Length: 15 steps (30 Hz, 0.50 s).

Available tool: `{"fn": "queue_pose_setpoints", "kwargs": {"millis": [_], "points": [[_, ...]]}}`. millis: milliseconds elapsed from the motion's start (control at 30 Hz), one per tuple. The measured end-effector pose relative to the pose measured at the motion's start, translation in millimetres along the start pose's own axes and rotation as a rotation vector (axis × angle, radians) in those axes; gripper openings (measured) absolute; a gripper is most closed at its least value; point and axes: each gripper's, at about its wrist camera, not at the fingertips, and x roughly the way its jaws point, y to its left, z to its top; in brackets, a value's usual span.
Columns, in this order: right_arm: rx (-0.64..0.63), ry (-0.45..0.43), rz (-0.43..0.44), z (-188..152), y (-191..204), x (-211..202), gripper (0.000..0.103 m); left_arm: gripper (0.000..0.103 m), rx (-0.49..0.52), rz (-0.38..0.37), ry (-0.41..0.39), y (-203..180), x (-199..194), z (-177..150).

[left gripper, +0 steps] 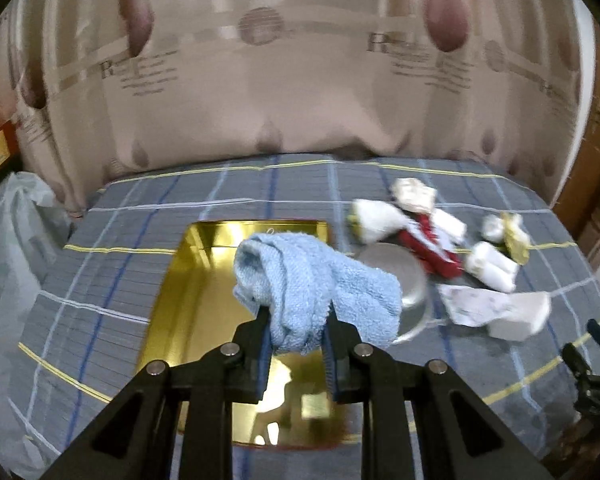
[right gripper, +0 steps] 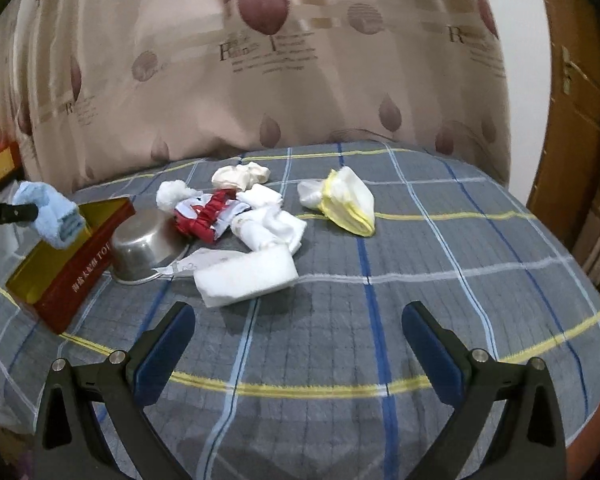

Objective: Organize soft objects
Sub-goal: 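Carry the blue towel over the gold tray with left while right grasps the sponge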

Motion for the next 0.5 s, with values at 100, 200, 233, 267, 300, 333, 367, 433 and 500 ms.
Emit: {"fn": "queue_pose_setpoints", "kwargs": {"millis": [100, 200, 233, 267, 300, 333, 367, 433, 500], "points": [[-0.021, 0.003, 0.007, 3.7, 4.0, 6.6, 0.103, 0.021, -0.016, 0.040, 0.027, 23.4, 16.1, 5.6], [-0.029, 0.012, 0.014, 4.1, 3.7, 12.6, 0.103, 0.021, -0.030, 0.072, 0.063, 43.6, 36.6, 9.9], [-0.027, 0.021, 0.019, 4.5, 2.9, 15.4, 0.103, 0.021, -0.035, 0.082, 0.076, 49.6, 43.8, 10.9], [-0.022, 0.031, 0.024, 5.4, 1.5, 18.4, 0.103, 0.021, -0.038, 0.088, 0.086, 53.0, 50.1, 11.3], [-0.020, 0.034, 0.024, 5.8, 0.8, 19.8, 0.103, 0.021, -0.039, 0.097, 0.097, 57.7, 57.7, 12.2], [-0.020, 0.037, 0.018, 6.9, 0.0, 22.0, 0.103, 0.021, -0.038, 0.103, 0.104, 59.4, 63.1, 13.3], [-0.023, 0.042, 0.019, 8.2, -0.4, 24.6, 0.103, 0.021, -0.033, 0.113, 0.114, 61.6, 70.3, 14.2], [-0.031, 0.055, 0.025, 10.1, 0.3, 29.4, 0.103, 0.025, -0.023, 0.132, 0.150, 64.6, 87.4, 14.8], [-0.041, 0.065, 0.039, 13.0, 2.5, 34.4, 0.103, 0.028, -0.007, 0.159, 0.166, 64.4, 98.1, 14.4]]}}
